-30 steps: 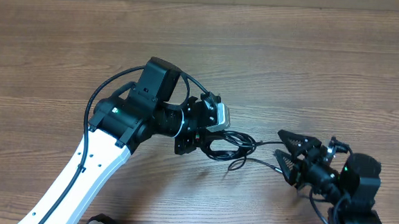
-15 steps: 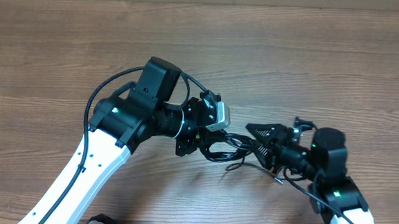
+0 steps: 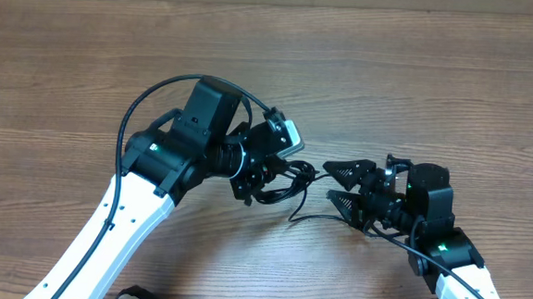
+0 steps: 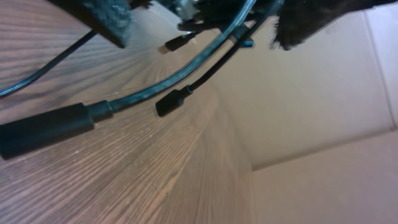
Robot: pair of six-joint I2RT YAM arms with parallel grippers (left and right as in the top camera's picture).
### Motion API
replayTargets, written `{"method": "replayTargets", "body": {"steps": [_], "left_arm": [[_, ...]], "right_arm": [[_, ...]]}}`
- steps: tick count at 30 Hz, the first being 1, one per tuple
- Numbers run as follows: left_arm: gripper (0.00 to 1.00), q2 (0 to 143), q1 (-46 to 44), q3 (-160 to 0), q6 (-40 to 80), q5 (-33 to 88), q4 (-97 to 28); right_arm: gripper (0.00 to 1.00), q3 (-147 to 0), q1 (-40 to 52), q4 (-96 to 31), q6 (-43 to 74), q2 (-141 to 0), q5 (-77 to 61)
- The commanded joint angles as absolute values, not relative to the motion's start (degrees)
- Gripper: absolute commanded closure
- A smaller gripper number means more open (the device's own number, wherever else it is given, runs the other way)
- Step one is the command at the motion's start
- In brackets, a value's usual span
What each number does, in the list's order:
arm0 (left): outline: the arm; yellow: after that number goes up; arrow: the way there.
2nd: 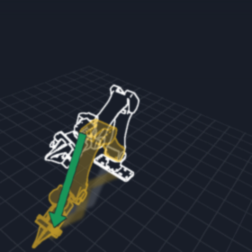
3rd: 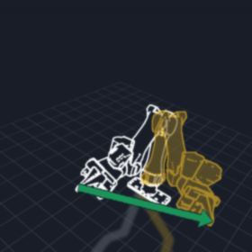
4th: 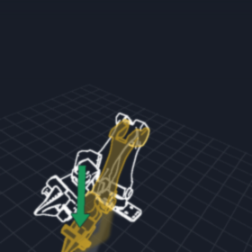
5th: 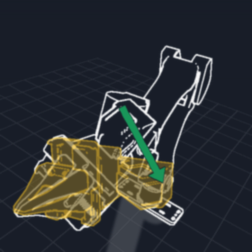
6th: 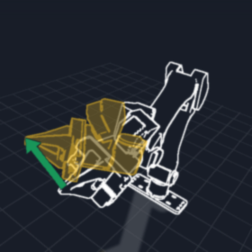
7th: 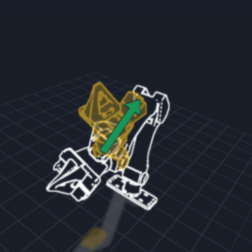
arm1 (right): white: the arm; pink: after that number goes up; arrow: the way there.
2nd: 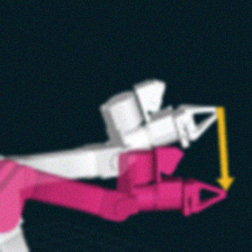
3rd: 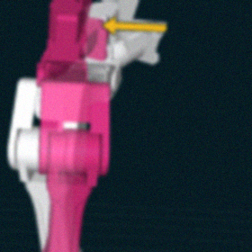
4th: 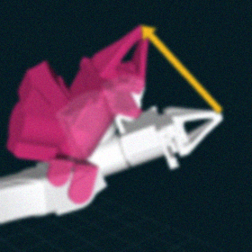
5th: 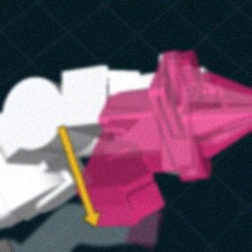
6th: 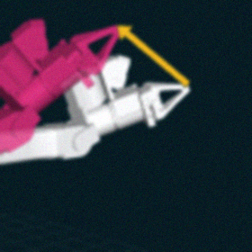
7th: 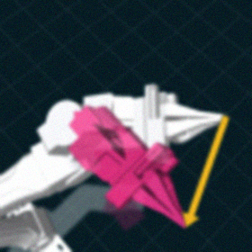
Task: Untangle cables
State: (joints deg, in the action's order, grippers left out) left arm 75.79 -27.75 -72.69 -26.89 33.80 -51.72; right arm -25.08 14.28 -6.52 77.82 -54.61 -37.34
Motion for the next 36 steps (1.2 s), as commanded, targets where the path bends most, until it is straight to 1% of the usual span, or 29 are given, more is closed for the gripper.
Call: {"method": "replayTargets", "body": {"steps": [1, 2, 3, 5, 9, 12, 19, 21, 24, 25, 28, 31, 32, 33, 36], "left_arm": [[0.96, 74.54, -27.75, -73.47, -22.63, 33.06, -49.34], [0.96, 74.54, -27.77, -73.47, -21.87, 33.15, -48.53], [0.96, 74.54, -27.77, -73.47, -21.17, 35.44, -47.00], [0.96, 74.54, -27.77, -73.47, -21.17, 39.86, -45.43], [0.96, 74.54, -27.77, -73.47, -21.17, 46.70, -43.35], [0.96, 74.56, -27.79, -73.45, -20.97, 49.71, -43.59], [0.96, 74.54, -27.79, -73.45, -20.51, 51.11, -43.66], [0.96, 74.56, -27.79, -73.45, -20.47, 51.37, -43.68], [0.96, 74.54, -27.79, -73.45, -20.10, 51.55, -43.66], [0.96, 74.56, -27.79, -73.45, -20.10, 51.53, -43.66], [0.96, 74.56, -27.79, -73.45, -20.12, 51.51, -43.59], [0.96, 74.56, -27.79, -73.45, -20.12, 51.51, -43.42], [0.96, 74.56, -27.79, -73.45, -20.12, 51.51, -43.42], [0.96, 74.56, -27.79, -73.45, -20.12, 51.51, -43.42], [0.96, 74.56, -27.79, -73.45, -20.12, 51.53, -43.44]], "right_arm": [[0.09, -25.41, 14.02, -6.09, 76.66, -54.52, -35.64], [0.07, -25.41, 13.89, -6.11, 78.32, -54.52, -35.64], [0.04, -25.41, 13.76, -6.31, 83.66, -54.52, -35.90], [0.01, -25.41, 13.80, -6.28, 88.18, -54.52, -36.03], [0.01, -25.41, 13.80, -6.24, 92.64, -54.70, -33.50], [0.03, -25.41, 13.80, -5.10, 96.79, -55.22, -31.29], [0.01, -25.41, 13.80, -2.59, 105.12, -56.07, -31.66], [0.09, -25.41, 13.80, -1.63, 105.43, -56.07, -31.59], [0.27, -25.41, 13.80, 0.93, 105.45, -56.07, -33.34], [0.30, -25.41, 13.80, 1.58, 105.45, -56.07, -34.02], [0.31, -25.41, 13.80, 2.96, 105.47, -56.07, -37.28], [0.32, -25.41, 13.80, 2.96, 105.43, -56.07, -37.76], [0.36, -25.41, 13.80, 2.96, 105.45, -56.07, -37.52], [0.43, -25.41, 13.80, 3.01, 105.45, -56.07, -37.12], [0.66, -25.41, 13.80, 3.60, 105.45, -56.07, -36.14]]}}
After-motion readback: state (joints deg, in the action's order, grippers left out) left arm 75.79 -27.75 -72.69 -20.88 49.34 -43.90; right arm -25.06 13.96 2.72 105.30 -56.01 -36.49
